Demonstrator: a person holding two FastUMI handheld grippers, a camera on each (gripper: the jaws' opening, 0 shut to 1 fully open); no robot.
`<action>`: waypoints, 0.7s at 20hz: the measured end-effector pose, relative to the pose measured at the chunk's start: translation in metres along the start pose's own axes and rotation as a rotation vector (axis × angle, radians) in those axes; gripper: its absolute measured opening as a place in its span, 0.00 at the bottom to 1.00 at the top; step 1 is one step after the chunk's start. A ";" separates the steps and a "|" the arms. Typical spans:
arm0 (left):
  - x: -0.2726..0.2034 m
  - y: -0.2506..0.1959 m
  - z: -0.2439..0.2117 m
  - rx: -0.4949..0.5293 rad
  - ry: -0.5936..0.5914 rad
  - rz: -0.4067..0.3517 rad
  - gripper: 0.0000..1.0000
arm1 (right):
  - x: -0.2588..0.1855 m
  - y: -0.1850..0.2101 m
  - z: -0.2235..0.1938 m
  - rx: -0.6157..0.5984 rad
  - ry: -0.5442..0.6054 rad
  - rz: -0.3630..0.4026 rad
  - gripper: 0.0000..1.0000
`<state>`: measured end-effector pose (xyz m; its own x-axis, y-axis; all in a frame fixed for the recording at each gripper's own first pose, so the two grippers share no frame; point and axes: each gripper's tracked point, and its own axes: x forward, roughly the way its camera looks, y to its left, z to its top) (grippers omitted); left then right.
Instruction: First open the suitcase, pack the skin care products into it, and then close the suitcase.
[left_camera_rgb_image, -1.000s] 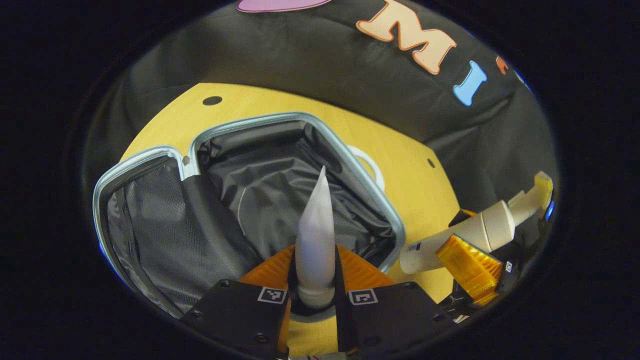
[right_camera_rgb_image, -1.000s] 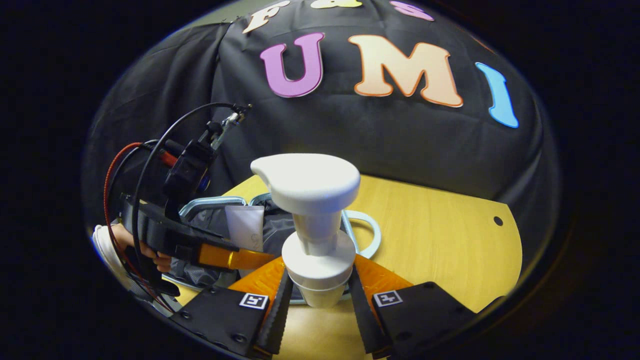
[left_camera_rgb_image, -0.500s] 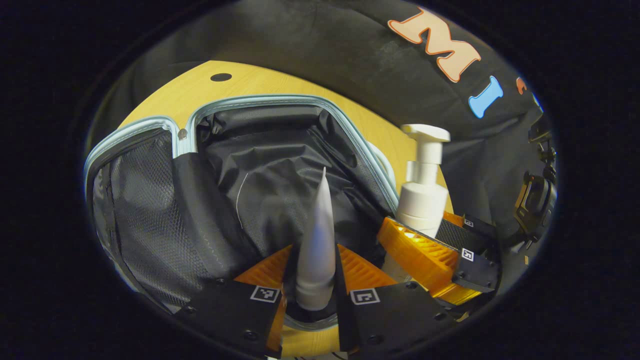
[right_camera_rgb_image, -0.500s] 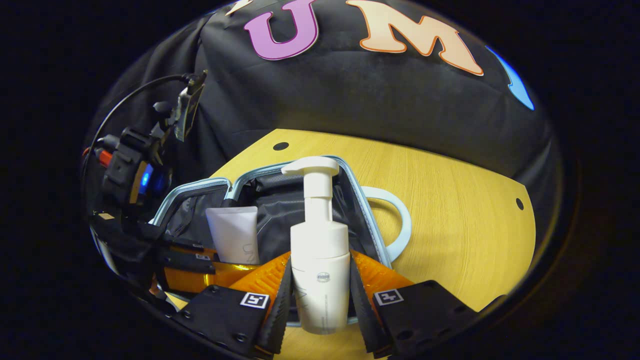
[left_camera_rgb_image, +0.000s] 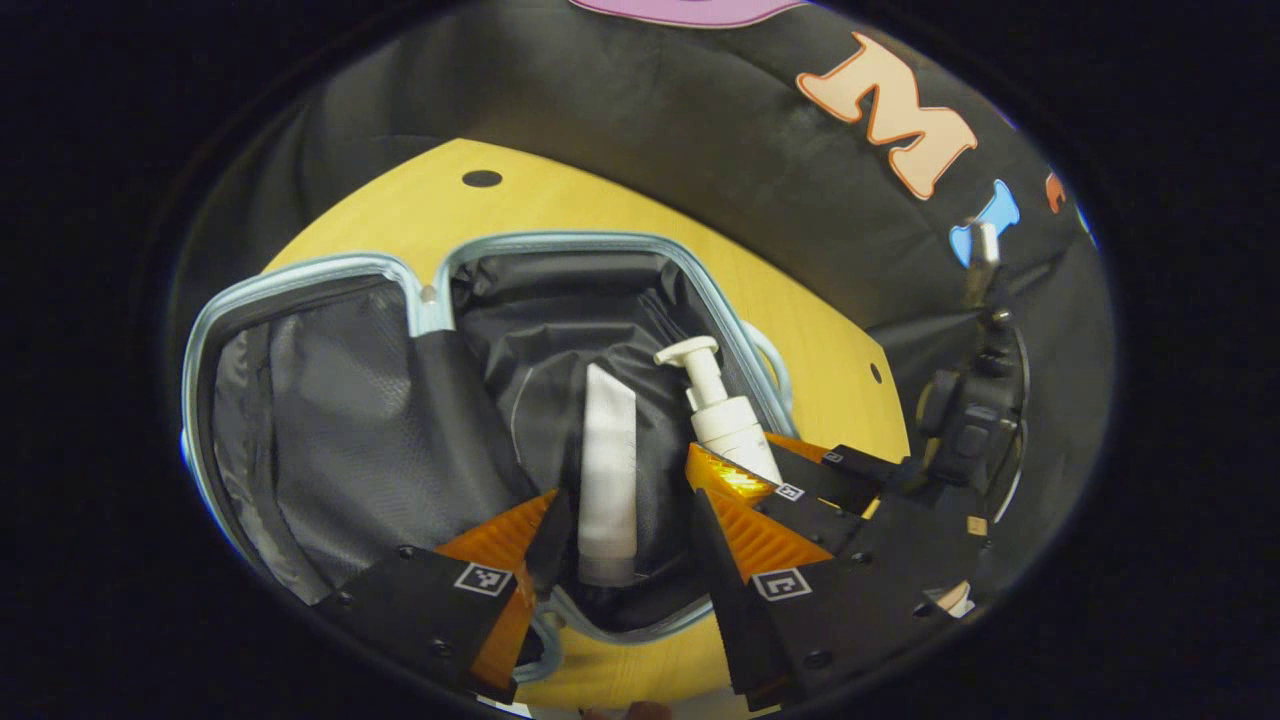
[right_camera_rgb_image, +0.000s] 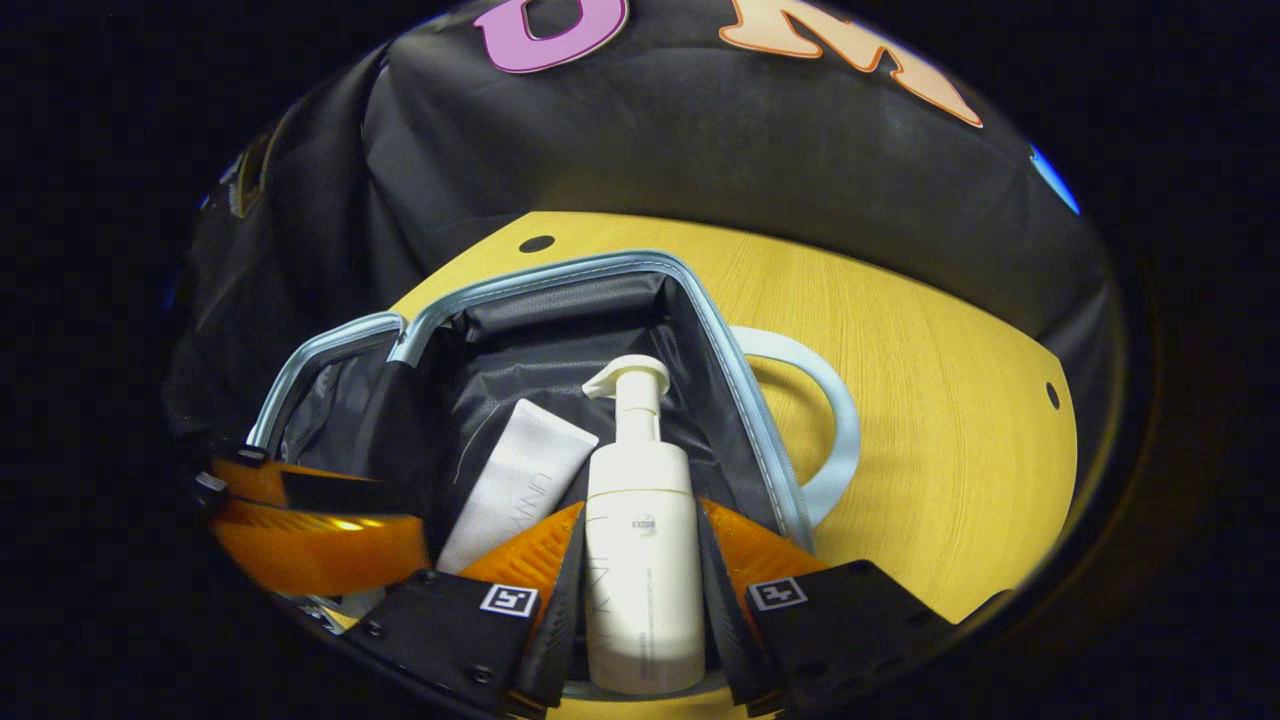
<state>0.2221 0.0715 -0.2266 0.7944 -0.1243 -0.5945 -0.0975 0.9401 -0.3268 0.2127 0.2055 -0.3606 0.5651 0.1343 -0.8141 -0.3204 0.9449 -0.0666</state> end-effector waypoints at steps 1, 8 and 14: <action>-0.013 -0.001 0.006 -0.017 -0.029 -0.019 0.72 | 0.002 0.000 0.000 -0.002 0.000 0.001 0.62; -0.113 0.085 0.030 -0.132 -0.245 0.067 0.72 | -0.021 0.010 0.043 0.041 -0.179 0.058 0.73; -0.178 0.205 0.016 -0.253 -0.348 0.289 0.71 | -0.118 0.011 0.100 0.219 -0.482 0.176 0.98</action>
<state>0.0696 0.2917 -0.1763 0.8618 0.2827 -0.4212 -0.4503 0.8088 -0.3782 0.2186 0.2299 -0.2076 0.8177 0.3683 -0.4424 -0.3051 0.9290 0.2095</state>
